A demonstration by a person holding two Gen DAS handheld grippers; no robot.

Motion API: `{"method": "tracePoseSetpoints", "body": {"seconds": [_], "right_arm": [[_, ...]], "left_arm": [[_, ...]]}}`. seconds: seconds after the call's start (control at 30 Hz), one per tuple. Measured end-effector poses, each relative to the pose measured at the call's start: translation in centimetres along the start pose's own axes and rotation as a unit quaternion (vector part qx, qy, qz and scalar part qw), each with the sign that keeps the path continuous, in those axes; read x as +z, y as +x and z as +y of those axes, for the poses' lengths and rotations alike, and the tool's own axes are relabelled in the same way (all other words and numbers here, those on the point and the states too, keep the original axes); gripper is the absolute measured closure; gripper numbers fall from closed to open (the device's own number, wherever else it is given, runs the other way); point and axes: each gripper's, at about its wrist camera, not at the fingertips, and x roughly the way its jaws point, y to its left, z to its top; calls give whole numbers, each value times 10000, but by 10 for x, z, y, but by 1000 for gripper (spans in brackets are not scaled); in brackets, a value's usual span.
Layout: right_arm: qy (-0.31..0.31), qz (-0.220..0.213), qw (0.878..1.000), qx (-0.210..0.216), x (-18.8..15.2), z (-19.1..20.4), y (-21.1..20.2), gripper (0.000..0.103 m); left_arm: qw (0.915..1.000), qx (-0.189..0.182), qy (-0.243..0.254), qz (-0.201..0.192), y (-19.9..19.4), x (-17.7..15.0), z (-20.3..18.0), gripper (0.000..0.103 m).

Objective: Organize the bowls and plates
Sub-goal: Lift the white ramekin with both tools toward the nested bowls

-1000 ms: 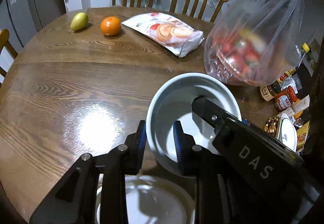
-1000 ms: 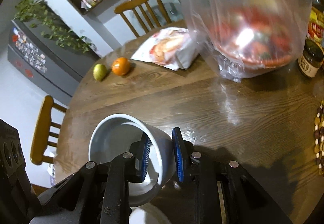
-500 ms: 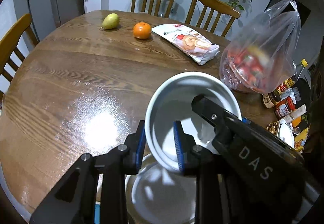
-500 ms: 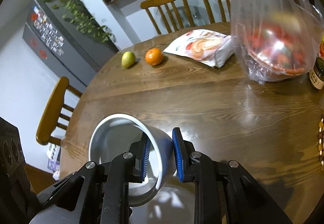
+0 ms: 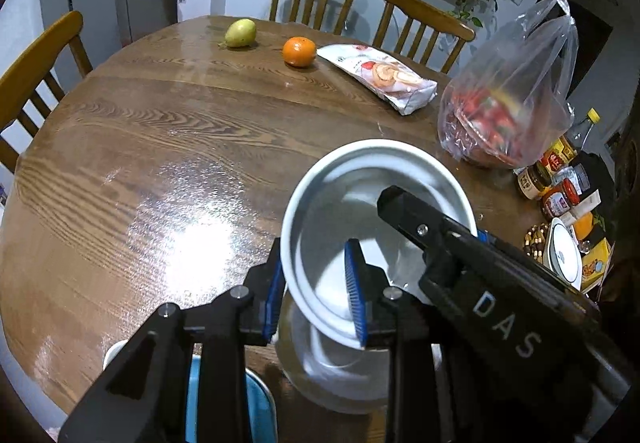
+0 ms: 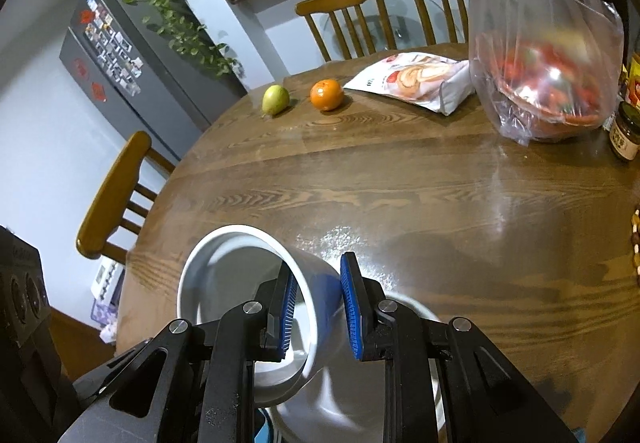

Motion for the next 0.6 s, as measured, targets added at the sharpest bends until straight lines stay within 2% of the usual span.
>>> {"method": "tracePoseSetpoints", "body": {"seconds": [0.6], "right_arm": [[-108, -60, 9999, -76, -27, 6, -10, 78]], "left_arm": [[9999, -118, 81, 60, -4, -27, 4, 76]]}}
